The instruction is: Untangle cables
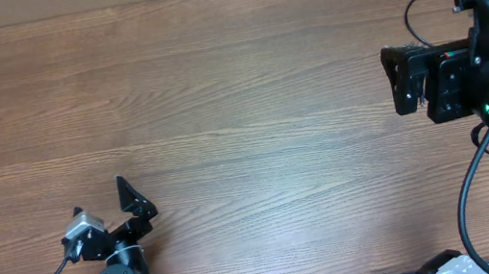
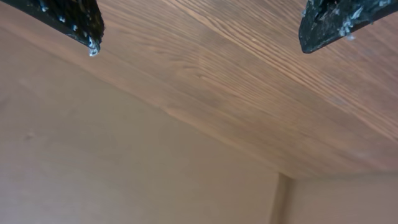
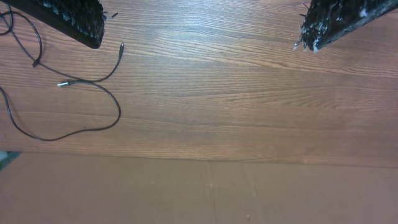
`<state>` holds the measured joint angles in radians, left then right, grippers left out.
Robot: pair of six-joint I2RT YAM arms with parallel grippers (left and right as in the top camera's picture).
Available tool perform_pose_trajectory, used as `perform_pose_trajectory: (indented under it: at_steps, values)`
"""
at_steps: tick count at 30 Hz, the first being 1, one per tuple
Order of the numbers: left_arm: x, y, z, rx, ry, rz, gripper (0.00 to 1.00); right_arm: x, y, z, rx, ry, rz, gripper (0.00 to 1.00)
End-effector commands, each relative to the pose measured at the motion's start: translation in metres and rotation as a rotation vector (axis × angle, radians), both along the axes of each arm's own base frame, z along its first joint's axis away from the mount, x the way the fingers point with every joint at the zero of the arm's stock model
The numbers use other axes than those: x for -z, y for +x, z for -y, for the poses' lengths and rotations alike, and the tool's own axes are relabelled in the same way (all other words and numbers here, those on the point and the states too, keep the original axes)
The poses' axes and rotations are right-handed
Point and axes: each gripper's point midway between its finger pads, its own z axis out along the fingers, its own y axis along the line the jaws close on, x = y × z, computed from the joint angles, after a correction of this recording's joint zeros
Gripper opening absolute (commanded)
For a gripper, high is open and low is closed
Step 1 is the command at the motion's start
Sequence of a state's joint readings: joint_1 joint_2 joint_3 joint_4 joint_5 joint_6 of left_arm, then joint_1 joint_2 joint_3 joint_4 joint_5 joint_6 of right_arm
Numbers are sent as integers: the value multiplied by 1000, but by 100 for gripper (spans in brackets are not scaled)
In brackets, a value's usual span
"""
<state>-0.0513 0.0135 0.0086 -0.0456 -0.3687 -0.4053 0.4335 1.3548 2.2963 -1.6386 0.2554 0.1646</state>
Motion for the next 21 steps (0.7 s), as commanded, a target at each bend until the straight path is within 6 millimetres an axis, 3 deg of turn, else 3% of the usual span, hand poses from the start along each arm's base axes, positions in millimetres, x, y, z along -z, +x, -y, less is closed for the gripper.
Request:
perform_pose_trajectory:
  at_steps: [1, 10, 21]
  values:
    - [0, 4, 15, 97, 73, -18, 99, -4, -1, 1, 10, 5, 16, 100]
    - [4, 7, 35, 228, 366, -92, 100, -4, -1, 1, 10, 6, 16, 100]
    - [6, 8, 42, 272, 380, -93, 100, -4, -1, 1, 10, 5, 16, 100]
